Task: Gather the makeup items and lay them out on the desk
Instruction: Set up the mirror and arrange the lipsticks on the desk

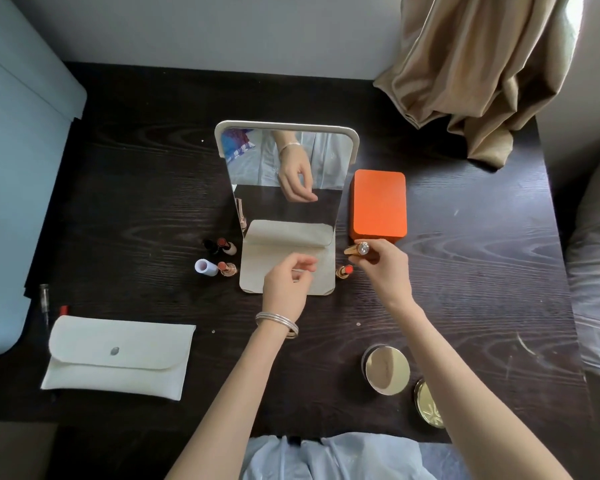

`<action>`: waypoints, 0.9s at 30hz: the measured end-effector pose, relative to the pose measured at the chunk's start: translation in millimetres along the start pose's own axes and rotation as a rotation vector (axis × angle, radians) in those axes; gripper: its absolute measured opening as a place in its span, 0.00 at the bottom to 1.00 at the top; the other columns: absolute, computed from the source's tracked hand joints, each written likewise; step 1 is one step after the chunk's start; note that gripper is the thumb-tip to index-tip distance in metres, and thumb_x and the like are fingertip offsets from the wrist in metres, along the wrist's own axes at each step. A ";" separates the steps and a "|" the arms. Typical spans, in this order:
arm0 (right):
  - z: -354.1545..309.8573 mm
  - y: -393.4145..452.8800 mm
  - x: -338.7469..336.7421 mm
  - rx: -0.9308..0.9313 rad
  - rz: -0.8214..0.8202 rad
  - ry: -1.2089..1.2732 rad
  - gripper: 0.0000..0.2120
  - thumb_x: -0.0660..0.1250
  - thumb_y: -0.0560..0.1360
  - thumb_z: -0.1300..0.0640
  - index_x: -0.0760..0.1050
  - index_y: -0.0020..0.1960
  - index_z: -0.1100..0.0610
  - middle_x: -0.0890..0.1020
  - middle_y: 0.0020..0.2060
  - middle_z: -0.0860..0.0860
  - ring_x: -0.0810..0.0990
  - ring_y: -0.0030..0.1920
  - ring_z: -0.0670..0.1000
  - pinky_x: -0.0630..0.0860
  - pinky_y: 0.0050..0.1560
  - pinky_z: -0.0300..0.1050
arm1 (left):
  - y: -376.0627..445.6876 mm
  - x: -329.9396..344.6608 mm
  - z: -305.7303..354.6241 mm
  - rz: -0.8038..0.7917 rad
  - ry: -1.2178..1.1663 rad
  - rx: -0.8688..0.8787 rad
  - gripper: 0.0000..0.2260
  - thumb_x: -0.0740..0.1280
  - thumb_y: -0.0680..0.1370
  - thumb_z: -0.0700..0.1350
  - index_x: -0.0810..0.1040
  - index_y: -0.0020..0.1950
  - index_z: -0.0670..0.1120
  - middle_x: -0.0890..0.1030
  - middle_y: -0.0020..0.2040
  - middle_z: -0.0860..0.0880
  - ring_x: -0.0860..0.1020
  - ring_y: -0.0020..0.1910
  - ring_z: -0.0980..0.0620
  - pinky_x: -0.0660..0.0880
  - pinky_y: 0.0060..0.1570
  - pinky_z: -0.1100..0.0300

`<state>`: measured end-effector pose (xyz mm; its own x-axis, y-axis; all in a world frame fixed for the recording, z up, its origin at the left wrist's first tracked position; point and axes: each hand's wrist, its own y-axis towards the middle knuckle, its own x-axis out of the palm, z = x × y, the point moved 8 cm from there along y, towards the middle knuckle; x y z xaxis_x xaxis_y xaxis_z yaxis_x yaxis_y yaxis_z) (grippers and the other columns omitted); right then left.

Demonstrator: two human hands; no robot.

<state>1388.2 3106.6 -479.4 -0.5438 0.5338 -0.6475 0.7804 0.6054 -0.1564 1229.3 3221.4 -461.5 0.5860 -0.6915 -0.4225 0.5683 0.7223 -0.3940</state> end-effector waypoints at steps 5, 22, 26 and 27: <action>15.5 -0.9 20.2 0.079 -0.019 0.029 0.10 0.72 0.70 0.65 0.81 0.52 0.61 0.78 0.46 0.51 0.82 0.43 0.51 0.76 0.47 0.39 | -7.5 5.1 -10.0 -0.016 0.004 -0.023 0.11 0.63 0.76 0.35 0.78 0.47 0.51 0.78 0.41 0.59 0.78 0.40 0.61 0.72 0.38 0.78; 26.6 1.1 32.1 0.201 0.037 -0.053 0.10 0.72 0.70 0.50 0.80 0.51 0.48 0.75 0.42 0.41 0.77 0.38 0.42 0.66 0.34 0.37 | -9.0 4.3 -20.3 -0.035 0.018 -0.045 0.11 0.62 0.77 0.35 0.77 0.46 0.51 0.78 0.40 0.61 0.77 0.37 0.65 0.72 0.35 0.78; 26.1 1.5 31.8 0.204 0.045 -0.057 0.09 0.72 0.70 0.50 0.80 0.50 0.47 0.76 0.40 0.42 0.76 0.37 0.41 0.66 0.33 0.37 | -10.5 4.7 -22.1 -0.049 0.004 -0.051 0.11 0.62 0.77 0.35 0.77 0.46 0.51 0.77 0.41 0.60 0.78 0.37 0.64 0.72 0.35 0.78; 26.4 1.5 32.2 0.203 0.045 -0.062 0.09 0.72 0.70 0.50 0.80 0.50 0.47 0.77 0.40 0.42 0.76 0.36 0.41 0.66 0.33 0.37 | -10.9 4.6 -22.6 -0.052 0.002 -0.053 0.10 0.61 0.77 0.36 0.77 0.46 0.51 0.77 0.41 0.60 0.78 0.37 0.64 0.72 0.35 0.77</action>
<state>1380.0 3109.1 -520.1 -0.4923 0.5164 -0.7007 0.8528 0.4471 -0.2697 1212.7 3210.5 -477.5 0.5551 -0.7281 -0.4021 0.5666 0.6849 -0.4581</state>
